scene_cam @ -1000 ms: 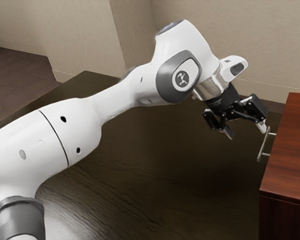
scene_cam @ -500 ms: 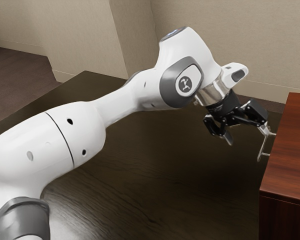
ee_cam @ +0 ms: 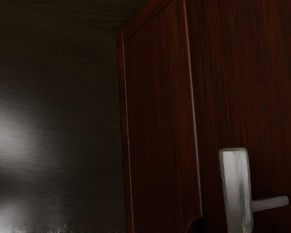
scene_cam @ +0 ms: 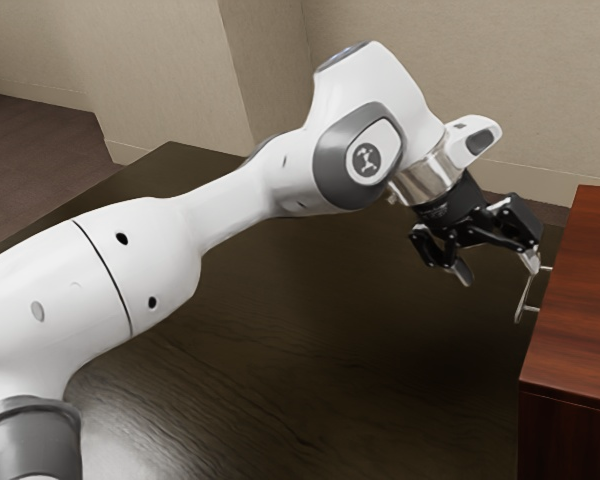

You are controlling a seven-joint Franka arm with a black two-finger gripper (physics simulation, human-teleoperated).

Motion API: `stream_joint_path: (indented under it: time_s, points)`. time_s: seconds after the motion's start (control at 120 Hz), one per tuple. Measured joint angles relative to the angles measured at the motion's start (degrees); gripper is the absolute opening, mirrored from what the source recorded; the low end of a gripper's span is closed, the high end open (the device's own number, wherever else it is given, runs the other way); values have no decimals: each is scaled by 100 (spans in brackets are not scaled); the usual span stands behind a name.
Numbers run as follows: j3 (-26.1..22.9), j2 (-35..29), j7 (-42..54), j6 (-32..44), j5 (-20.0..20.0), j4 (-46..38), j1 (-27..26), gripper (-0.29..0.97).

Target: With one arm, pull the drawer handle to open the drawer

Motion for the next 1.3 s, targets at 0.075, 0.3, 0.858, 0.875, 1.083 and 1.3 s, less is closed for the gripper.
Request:
stream_joint_path:
  time_s: [0.075,0.3,0.858,0.875,1.083,1.3]
  points:
    - [-6,2,2,-1,6,-7,-14,68]
    - [-15,-67,6,29,10,-288,-19,68]
    - [36,-434,38,61,-15,-848,52,68]
    - [37,-448,38,67,-15,-874,54,68]
    - [45,-544,49,107,-2,-1021,164,68]
    - [50,-574,60,90,10,-1079,379,68]
